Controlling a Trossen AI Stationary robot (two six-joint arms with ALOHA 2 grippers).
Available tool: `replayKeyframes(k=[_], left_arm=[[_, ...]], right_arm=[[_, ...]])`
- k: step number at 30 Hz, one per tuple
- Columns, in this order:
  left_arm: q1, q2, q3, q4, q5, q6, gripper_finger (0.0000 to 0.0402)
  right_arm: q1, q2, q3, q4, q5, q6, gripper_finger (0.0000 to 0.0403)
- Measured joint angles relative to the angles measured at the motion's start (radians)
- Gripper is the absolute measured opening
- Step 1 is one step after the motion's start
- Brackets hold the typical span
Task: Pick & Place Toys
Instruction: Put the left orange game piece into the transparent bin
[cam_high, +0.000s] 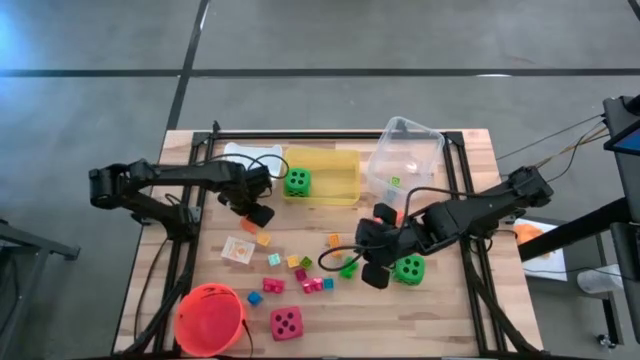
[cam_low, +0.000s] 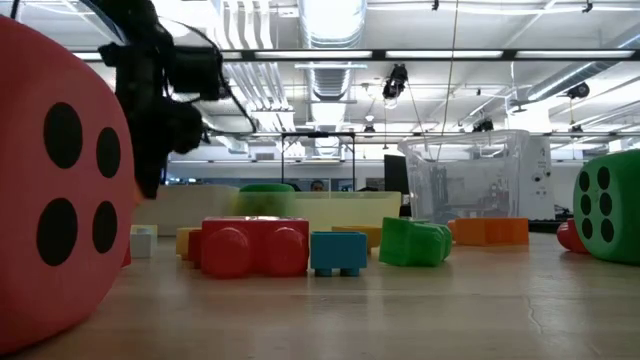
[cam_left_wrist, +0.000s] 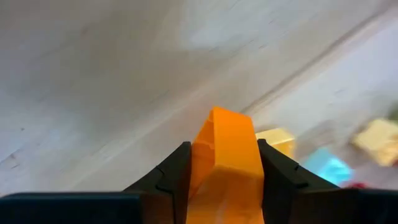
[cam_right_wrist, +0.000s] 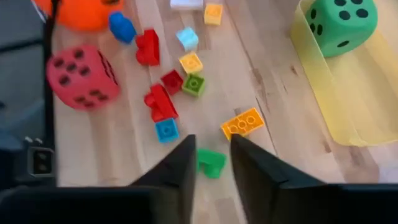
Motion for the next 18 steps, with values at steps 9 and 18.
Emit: replayKeyframes(k=[9, 18], left_arm=[[-0.024, -0.094, 0.117, 0.185, 0.119, -0.055, 0.0127], [-0.09, -0.164, 0.16, 0.856, 0.177, -0.192, 0.0127]], right_arm=[[-0.056, 0.039, 0.0, 0.102, 0.033, -0.024, 0.0269], [-0.097, -0.059, 0.0, 0.375, 0.086, -0.028, 0.033]])
